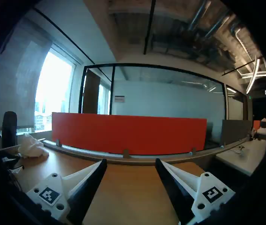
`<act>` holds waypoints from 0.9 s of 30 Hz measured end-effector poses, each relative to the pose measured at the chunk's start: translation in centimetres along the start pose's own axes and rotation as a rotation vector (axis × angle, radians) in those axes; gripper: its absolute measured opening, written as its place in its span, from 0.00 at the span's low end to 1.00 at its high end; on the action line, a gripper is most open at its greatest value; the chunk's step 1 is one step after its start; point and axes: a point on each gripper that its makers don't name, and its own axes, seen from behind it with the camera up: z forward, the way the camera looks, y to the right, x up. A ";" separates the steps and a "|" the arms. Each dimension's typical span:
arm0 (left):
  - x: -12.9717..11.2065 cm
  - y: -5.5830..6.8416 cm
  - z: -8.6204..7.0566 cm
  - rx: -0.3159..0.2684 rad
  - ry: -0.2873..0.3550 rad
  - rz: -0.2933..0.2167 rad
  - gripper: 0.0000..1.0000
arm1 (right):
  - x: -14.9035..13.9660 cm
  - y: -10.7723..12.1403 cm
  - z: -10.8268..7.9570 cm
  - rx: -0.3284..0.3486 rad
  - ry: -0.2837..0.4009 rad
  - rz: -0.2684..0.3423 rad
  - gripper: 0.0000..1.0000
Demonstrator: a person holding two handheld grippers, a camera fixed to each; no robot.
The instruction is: Fold towel
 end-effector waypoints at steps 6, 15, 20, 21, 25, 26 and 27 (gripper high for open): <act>0.0 0.0 0.0 0.000 0.000 0.000 0.96 | -0.7 0.8 0.2 -0.016 0.014 -0.010 1.00; 0.0 0.1 0.0 0.000 0.000 0.000 0.96 | -3.4 2.5 0.3 -0.042 0.022 0.001 1.00; 0.0 0.1 0.0 0.000 0.000 0.000 0.96 | -5.3 3.1 0.2 -0.048 0.018 0.021 1.00; 0.0 0.1 0.0 0.000 0.000 0.000 0.96 | -5.7 3.2 0.1 -0.048 0.018 0.025 1.00; 0.1 0.1 0.0 0.000 0.000 0.000 0.96 | -7.6 3.7 0.1 -0.049 0.007 0.046 1.00; 0.1 0.1 0.0 0.000 0.000 0.000 0.96 | -8.1 3.8 0.2 -0.048 0.004 0.051 1.00; 0.1 0.1 0.0 0.000 0.000 0.000 0.96 | -8.5 3.8 0.2 -0.047 0.002 0.054 1.00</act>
